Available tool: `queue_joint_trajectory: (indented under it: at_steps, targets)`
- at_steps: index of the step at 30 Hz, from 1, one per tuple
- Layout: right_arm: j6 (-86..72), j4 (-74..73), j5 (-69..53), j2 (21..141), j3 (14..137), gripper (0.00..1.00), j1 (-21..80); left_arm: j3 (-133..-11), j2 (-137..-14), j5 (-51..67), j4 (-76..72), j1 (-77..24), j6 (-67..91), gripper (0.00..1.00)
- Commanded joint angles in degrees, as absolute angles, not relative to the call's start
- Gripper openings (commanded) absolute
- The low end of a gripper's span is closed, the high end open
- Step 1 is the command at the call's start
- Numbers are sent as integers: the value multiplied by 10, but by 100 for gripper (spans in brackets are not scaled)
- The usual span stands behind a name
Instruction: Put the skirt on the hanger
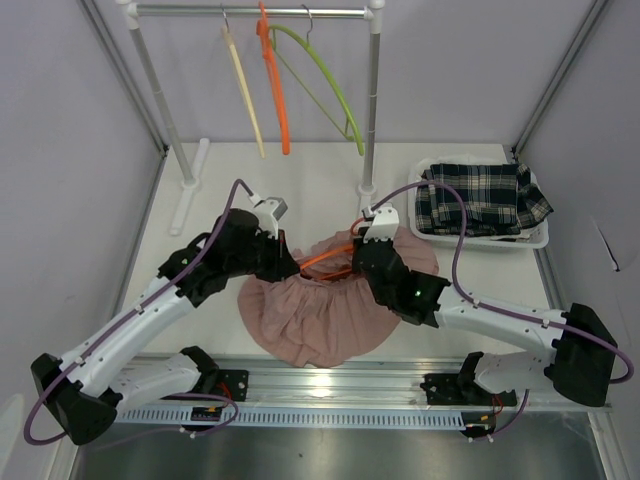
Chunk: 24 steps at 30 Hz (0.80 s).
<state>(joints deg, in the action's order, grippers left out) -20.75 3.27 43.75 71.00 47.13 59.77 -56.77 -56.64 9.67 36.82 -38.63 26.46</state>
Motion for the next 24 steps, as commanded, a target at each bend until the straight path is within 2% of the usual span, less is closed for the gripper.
queue_joint_trajectory:
  at_steps: [1, 11, 19, 24]
  targets:
    - [-211, 23, 458, 705, 520, 0, 612, -602, -568, 109, 362, -395, 258, 0]
    - [-223, 27, 458, 738, 536, 0, 665, -637, -581, 107, 371, -404, 255, 0]
    - [-215, 19, 456, 775, 573, 0, 685, -597, -591, 112, 353, -410, 257, 0]
    - [-210, 2, 449, 747, 585, 0, 691, -582, -580, 97, 355, -411, 239, 1]
